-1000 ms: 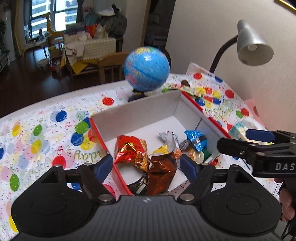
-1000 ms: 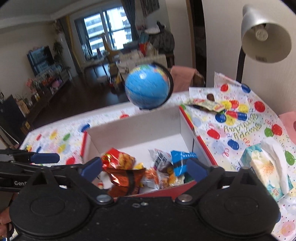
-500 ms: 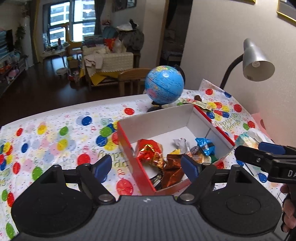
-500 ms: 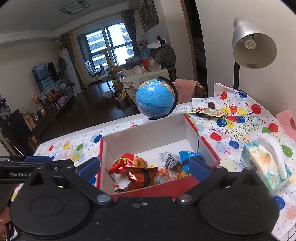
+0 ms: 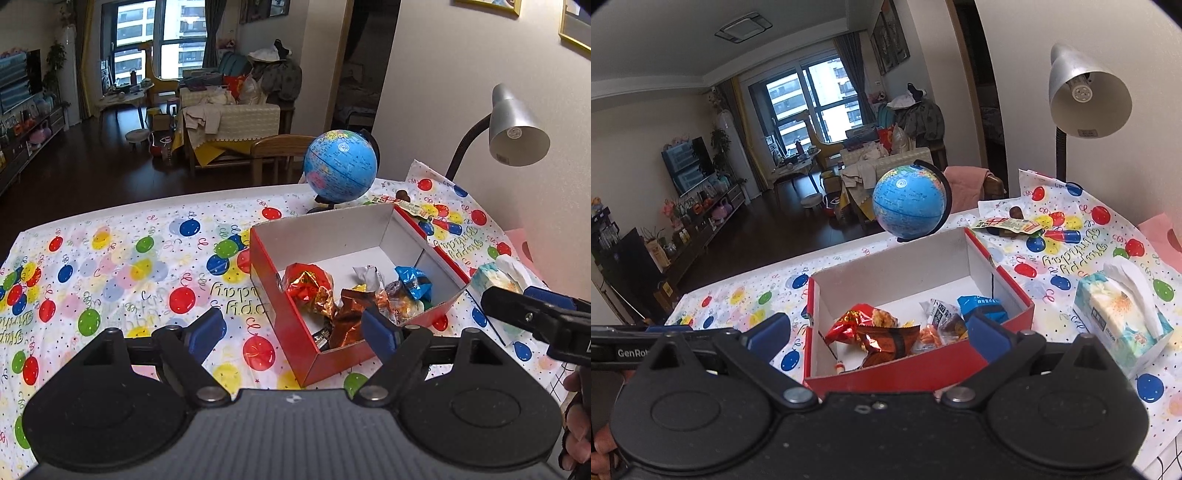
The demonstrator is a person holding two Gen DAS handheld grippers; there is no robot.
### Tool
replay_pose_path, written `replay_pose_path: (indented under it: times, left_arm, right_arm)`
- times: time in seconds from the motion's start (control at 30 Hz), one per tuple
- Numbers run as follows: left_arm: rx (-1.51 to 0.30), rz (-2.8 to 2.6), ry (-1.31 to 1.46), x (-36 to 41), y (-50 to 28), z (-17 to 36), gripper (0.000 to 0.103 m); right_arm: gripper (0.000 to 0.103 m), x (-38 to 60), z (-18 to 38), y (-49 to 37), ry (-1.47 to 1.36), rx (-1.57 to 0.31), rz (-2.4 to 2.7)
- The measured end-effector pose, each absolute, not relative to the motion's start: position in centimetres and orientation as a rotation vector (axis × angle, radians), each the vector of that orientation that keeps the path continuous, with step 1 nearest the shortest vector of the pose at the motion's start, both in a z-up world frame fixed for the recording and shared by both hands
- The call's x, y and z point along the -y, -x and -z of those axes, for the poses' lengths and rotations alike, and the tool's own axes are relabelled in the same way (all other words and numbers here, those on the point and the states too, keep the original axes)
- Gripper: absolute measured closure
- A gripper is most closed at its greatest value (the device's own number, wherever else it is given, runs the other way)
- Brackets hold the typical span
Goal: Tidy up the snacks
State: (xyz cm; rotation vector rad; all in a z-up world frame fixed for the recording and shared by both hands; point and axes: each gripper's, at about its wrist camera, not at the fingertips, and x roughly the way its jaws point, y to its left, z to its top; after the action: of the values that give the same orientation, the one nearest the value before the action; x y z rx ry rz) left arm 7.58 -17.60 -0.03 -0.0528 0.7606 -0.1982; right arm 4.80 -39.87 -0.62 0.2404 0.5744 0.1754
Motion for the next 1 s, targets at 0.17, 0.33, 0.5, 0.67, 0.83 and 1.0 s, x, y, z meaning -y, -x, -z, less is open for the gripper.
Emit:
replay_pose_path:
  times: [0.17, 0.33, 0.5, 0.67, 0.83, 1.0]
  left_arm:
    - [-0.738, 0.219, 0.048, 17.8, -7.1, -0.4, 0.021]
    - [-0.730, 0.243, 0.049, 18.1, -7.1, -0.5, 0.021]
    - [-0.741, 0.263, 0.056, 18.4, -7.1, -0.4, 0.021]
    - [-0.744, 0.288, 0.059, 18.7, -7.1, -0.4, 0.021]
    - [-0.748, 0.296, 0.064, 19.0, -7.2, -0.3, 0.021]
    - [-0.747, 0.305, 0.068, 19.3, -7.2, -0.3, 0.021]
  right_arm:
    - [0.000, 39.7, 0.7, -4.3, -0.234, -0.573, -0.165]
    - [0.000, 39.8, 0.6, -4.0, -0.231, -0.571, -0.145]
    - [0.000, 40.2, 0.7, -3.7, -0.239, -0.576, -0.132]
    - [0.000, 40.3, 0.7, -3.5, -0.229, -0.576, -0.124]
    - [0.000, 40.4, 0.6, -3.2, -0.230, -0.575, -0.114]
    - [0.000, 40.7, 0.6, -3.1, -0.234, -0.580, -0.106]
